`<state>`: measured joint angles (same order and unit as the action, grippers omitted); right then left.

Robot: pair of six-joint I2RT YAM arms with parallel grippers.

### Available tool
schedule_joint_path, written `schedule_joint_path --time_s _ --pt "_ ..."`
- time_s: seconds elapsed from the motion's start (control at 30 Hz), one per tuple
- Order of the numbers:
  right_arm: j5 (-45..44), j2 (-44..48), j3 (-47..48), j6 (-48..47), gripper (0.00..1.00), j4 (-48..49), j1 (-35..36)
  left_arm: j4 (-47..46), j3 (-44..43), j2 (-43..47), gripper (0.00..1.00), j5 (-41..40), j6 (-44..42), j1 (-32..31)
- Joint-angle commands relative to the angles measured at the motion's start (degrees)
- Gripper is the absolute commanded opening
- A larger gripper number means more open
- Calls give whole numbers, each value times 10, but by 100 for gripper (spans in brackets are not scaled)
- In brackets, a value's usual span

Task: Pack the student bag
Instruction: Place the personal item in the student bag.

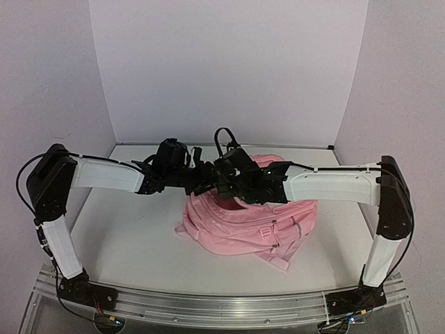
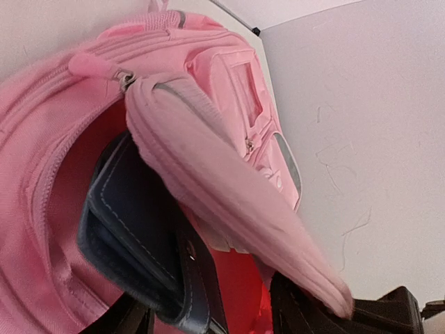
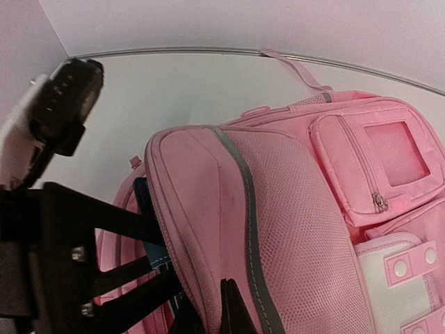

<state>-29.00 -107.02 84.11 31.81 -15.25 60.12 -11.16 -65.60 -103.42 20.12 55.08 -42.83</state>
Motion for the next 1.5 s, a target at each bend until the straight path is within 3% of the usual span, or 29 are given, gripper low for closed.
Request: schedule_joint_path --time_s 0.0,0.13,0.3,0.53,0.87,1.1,1.37,1.47 --pt "-5 55 0 16 0 72 15 113 -17 77 62 -67 -85 0" --pt "-3 54 -2 15 0 72 15 160 -14 97 62 -87 -102 0" --pt "2 52 -3 14 0 72 15 156 -3 98 51 -82 -99 0" --pt "7 52 -5 12 0 71 15 153 -30 50 40 -52 -102 0" --pt "11 51 -6 12 0 72 15 148 -69 -3 31 -36 -117 0" --pt "15 48 -3 10 0 71 15 144 -106 -47 14 -10 -117 0" --pt "12 49 -6 8 0 71 15 136 -99 -54 10 3 -113 0" --pt "16 46 -10 7 0 71 15 132 -69 -13 15 -23 -125 0"
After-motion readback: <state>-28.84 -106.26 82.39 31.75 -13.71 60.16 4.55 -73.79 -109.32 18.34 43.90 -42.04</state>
